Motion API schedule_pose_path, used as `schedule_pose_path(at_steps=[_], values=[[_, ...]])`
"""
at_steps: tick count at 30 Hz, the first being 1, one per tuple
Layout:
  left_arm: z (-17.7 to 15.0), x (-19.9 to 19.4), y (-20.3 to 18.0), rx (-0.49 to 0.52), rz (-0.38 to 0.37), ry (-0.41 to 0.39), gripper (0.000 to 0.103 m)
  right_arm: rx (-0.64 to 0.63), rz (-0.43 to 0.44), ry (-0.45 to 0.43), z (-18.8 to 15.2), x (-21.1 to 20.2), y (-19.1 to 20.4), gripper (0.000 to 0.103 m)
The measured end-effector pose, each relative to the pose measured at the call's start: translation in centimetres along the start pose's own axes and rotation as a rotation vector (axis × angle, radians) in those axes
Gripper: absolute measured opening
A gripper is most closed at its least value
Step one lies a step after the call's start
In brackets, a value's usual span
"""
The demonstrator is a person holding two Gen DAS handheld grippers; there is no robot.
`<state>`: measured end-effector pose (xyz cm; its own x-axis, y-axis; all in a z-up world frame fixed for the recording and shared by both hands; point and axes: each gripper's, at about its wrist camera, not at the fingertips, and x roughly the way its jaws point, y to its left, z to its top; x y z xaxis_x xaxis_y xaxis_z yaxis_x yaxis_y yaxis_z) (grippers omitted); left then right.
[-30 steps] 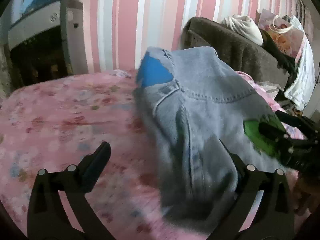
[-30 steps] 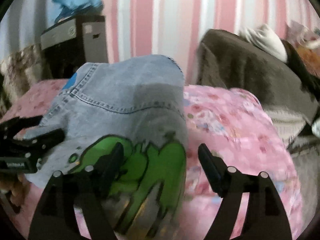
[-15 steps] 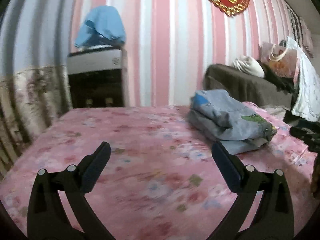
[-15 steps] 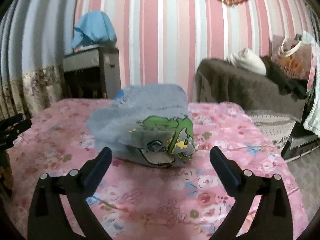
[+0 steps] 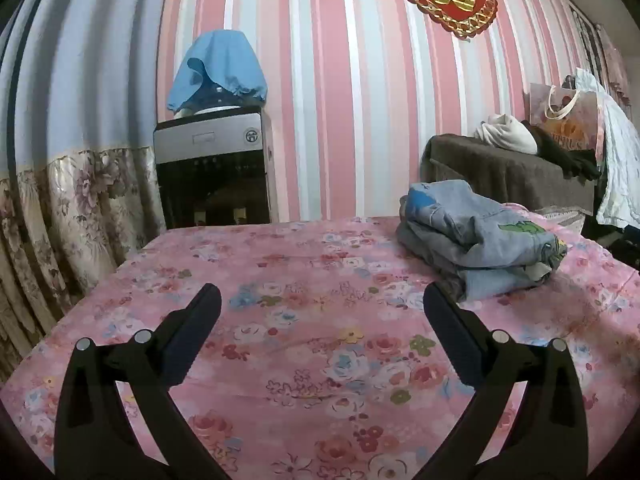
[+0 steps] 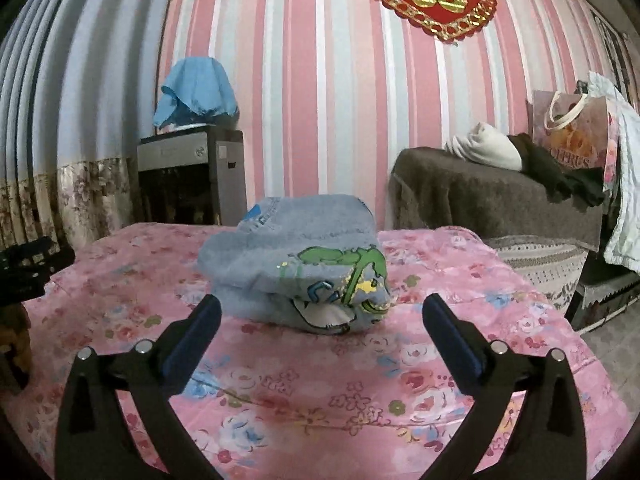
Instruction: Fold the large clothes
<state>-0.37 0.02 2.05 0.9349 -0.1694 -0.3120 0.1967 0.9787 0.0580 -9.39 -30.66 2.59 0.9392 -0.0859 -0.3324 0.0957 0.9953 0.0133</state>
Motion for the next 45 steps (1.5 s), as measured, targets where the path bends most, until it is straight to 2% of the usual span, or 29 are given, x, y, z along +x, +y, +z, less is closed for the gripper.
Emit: schedule_pose_path(at_steps=[45], values=[[-0.17, -0.18, 0.32, -0.041, 0.007, 0.000, 0.100, 0.000, -0.008, -0.011, -0.02, -0.49, 0.15, 0.101]])
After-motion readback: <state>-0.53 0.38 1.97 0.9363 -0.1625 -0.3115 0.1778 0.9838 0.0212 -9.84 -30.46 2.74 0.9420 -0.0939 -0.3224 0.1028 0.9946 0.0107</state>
